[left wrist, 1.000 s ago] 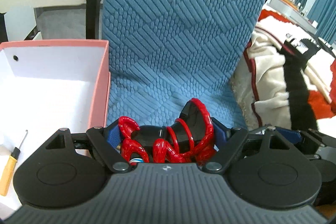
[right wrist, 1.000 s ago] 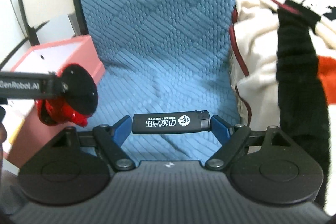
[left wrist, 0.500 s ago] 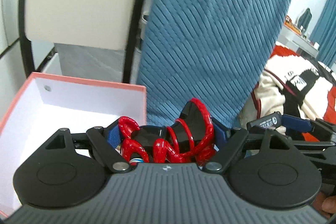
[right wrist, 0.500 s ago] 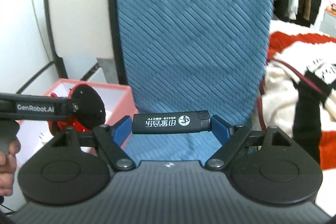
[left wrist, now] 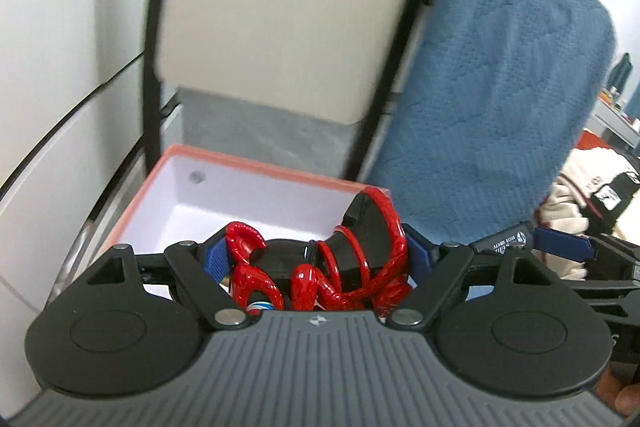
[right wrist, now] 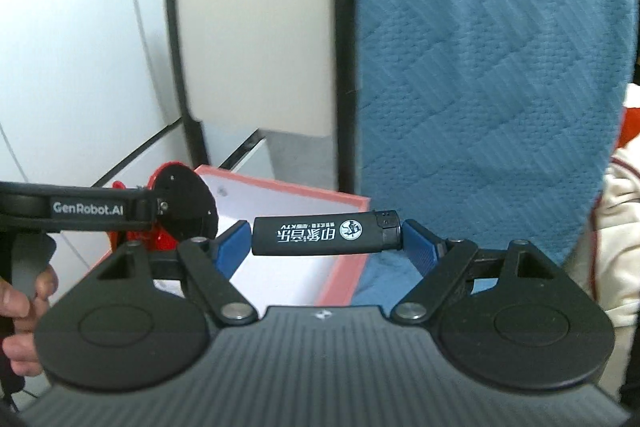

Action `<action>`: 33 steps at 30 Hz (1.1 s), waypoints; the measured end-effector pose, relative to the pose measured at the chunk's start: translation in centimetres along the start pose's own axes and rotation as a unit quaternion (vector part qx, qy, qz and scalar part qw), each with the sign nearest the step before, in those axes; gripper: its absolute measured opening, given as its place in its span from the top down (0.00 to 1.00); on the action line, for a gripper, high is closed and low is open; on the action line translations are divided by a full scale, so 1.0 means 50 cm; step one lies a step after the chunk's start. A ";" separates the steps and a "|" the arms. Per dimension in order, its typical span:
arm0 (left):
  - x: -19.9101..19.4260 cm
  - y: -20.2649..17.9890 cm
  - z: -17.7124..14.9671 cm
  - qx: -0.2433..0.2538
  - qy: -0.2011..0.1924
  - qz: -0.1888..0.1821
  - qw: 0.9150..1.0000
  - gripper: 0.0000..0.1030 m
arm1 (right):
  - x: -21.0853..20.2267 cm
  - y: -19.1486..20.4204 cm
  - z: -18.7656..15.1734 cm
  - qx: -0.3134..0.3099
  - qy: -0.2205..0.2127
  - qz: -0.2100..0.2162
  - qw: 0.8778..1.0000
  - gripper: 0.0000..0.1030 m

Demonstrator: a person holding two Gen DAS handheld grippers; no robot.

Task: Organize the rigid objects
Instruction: 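Carry the red toy and USB stick up and over the pink box, then open both grippers to drop the red toy and USB stick into the box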

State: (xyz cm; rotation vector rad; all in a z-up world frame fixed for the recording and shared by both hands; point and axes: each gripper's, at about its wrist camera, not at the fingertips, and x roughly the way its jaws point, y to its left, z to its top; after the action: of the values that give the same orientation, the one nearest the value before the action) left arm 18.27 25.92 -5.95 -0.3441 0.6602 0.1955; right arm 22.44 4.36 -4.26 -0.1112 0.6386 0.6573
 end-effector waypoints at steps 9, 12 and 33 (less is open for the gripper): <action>0.041 0.128 -0.061 -0.035 0.043 0.020 0.998 0.17 | 0.102 0.110 -0.061 -0.035 0.066 0.021 0.997 0.18; 0.060 0.156 -0.080 -0.035 0.057 0.027 0.997 0.17 | 0.129 0.135 -0.084 -0.040 0.086 0.024 0.995 0.18; 0.101 0.238 -0.132 -0.066 0.089 0.035 0.993 0.16 | 0.203 0.160 -0.146 -0.028 0.156 0.019 0.987 0.17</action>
State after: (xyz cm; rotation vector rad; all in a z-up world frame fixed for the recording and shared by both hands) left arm 15.07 34.81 -16.96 -0.4690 0.8375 0.2773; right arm 20.04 14.00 -15.26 -0.2586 0.9262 0.7011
